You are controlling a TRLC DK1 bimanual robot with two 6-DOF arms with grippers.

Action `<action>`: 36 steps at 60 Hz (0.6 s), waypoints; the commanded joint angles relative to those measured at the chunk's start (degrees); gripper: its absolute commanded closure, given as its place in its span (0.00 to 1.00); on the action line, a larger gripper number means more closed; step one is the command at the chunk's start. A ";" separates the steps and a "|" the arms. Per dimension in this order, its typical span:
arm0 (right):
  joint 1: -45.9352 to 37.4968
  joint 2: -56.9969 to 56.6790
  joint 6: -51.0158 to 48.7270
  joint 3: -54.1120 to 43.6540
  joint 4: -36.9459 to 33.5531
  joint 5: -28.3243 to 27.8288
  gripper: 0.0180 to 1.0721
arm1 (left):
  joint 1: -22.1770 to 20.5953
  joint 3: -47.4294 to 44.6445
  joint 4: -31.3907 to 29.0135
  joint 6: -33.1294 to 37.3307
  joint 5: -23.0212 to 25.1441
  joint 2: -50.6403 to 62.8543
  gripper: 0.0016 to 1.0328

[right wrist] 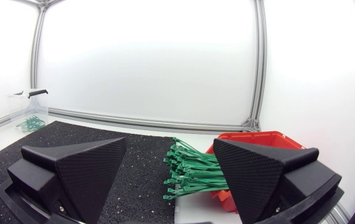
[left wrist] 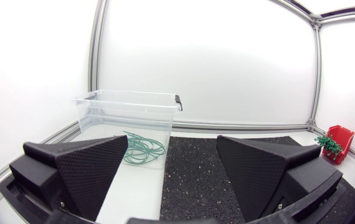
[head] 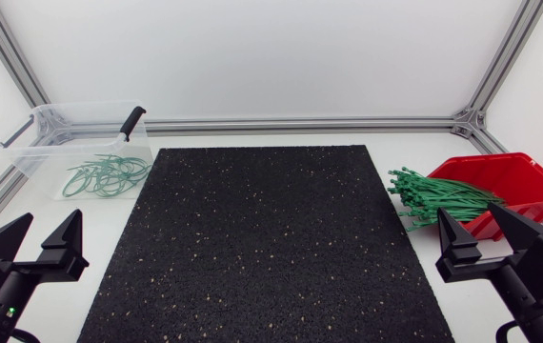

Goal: Take a green cable tie from the red box, thread the tail through the head to close it, then place it in the transparent bin on the left.

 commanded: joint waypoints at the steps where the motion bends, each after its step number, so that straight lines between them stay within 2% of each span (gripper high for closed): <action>1: 0.62 -0.71 0.06 -1.37 0.97 0.06 0.04 | -0.63 -2.35 -0.47 -1.00 -0.44 -0.47 0.04; 20: 0.62 -0.71 0.50 -0.75 0.71 -0.21 0.04 | -0.63 -2.35 -0.47 -1.00 -0.44 -0.47 0.04; 36: 2.29 0.43 3.05 6.72 -3.42 0.32 0.04 | -0.63 -2.35 -0.47 -1.00 -0.44 -0.47 0.04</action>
